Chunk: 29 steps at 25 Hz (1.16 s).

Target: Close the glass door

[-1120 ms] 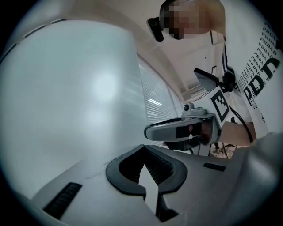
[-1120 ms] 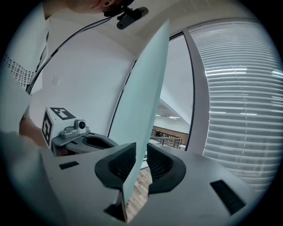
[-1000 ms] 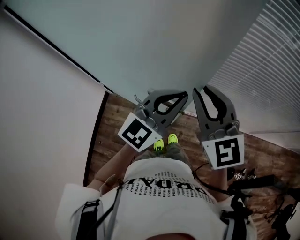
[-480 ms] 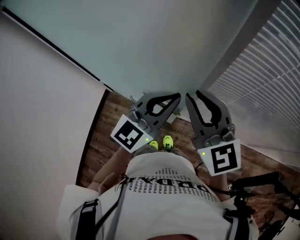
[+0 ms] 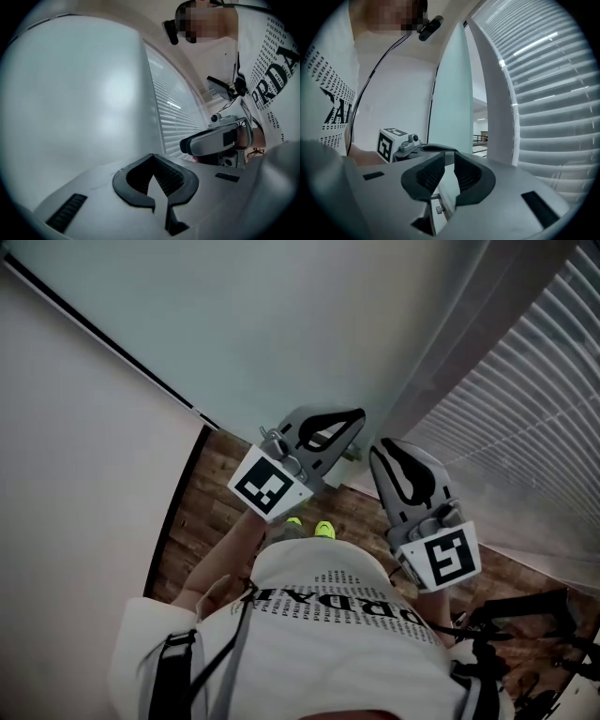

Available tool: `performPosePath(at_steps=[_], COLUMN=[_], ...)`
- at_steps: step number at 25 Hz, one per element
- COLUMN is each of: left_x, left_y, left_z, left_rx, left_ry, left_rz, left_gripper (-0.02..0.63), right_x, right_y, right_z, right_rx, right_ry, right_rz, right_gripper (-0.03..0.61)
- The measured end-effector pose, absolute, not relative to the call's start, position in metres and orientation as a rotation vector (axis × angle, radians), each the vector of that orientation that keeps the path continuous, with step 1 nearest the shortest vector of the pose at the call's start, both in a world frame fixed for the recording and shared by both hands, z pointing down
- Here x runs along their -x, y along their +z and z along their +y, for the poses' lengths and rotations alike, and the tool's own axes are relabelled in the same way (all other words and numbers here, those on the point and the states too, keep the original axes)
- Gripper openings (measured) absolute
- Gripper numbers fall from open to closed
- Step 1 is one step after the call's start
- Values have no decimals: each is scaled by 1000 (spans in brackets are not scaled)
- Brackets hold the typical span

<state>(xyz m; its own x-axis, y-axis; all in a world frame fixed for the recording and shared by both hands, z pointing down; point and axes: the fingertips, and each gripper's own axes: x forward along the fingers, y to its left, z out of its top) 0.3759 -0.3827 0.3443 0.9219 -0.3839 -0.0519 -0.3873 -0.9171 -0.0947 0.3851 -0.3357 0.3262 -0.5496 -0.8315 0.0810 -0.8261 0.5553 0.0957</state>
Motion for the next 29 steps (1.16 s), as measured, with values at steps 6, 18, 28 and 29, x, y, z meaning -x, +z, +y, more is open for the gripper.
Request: performPosePath(at_steps=[6,18,28,29], left_x=[-395,-409,-404,-404], left_y=[350,349,345,345], left_z=[-409,-434,-431,-430], left_rx=[2948,2912,2909,2909], left_ry=[21,-16,-11,-10], left_rz=[564,560,559,559], left_gripper=[0,0,0,0], right_x=[-383,-388,-385,-384], right_y=[336,344,341,341], right_z=[-348,-354,-358,-359], right_rx=[-1426,-1442,-1436,-1435], right_ry=[-45,-10,-25,-26], right_rz=[-2655,-2652,-2649,-2650], right_gripper=[-3,-3,-3,-3])
